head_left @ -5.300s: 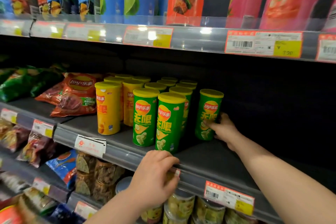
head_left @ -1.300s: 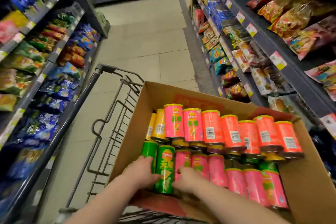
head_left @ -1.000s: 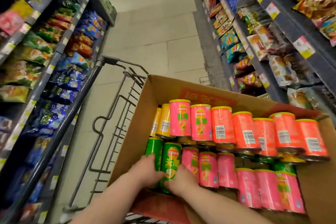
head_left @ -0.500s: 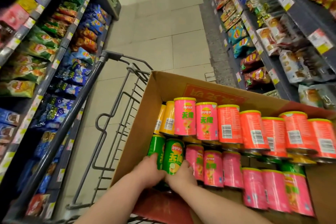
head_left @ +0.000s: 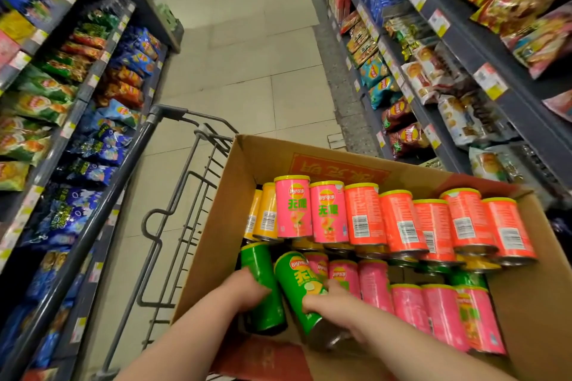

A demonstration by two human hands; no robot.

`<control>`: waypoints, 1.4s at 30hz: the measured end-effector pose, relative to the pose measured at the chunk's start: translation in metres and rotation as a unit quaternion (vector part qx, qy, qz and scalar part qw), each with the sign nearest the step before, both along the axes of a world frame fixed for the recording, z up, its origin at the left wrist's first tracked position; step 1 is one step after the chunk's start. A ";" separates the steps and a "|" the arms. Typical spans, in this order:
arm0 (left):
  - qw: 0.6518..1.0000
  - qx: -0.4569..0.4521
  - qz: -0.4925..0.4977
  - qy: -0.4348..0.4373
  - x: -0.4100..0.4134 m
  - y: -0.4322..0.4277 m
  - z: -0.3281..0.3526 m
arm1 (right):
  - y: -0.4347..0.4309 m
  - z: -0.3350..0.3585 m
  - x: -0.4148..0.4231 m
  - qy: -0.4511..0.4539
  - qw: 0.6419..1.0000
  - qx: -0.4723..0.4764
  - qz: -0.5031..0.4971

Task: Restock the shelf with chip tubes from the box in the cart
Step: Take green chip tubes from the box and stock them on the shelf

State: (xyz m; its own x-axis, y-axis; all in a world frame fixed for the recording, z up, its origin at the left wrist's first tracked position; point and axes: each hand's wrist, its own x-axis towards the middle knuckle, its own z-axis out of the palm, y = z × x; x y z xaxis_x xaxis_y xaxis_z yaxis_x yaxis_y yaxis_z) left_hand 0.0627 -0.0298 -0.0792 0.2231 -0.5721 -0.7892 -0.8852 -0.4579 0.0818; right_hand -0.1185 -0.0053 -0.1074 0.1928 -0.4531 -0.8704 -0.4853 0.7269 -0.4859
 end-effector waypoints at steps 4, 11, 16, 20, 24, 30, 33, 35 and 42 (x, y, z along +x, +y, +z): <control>1.000 0.020 0.016 -0.010 -0.006 -0.002 -0.018 | 0.009 0.009 -0.026 -0.003 0.999 -0.026 0.040; 0.991 0.031 0.131 0.014 -0.028 -0.006 -0.046 | 0.016 0.012 -0.054 0.000 0.998 -0.018 0.068; 0.983 0.011 0.180 0.019 -0.034 -0.001 -0.059 | 0.018 0.004 -0.071 0.027 0.998 -0.018 0.058; 0.978 0.022 0.207 0.029 -0.032 -0.001 -0.061 | 0.019 0.002 -0.073 0.026 0.999 -0.014 0.038; 0.952 0.026 0.291 0.093 -0.036 -0.003 -0.046 | 0.017 0.007 -0.069 0.034 0.999 -0.018 0.020; 0.944 0.060 0.288 0.147 -0.037 0.001 -0.013 | 0.017 0.022 -0.061 0.040 0.999 -0.033 -0.005; 0.946 0.047 0.280 0.157 -0.037 0.009 0.000 | 0.021 0.035 -0.056 0.041 0.997 -0.058 -0.033; 0.947 0.021 0.268 0.175 -0.037 0.016 0.014 | 0.025 0.045 -0.052 0.043 0.995 -0.076 -0.051; 0.929 -0.121 0.235 0.261 -0.036 0.042 0.039 | 0.052 0.082 -0.046 0.027 0.977 -0.152 -0.144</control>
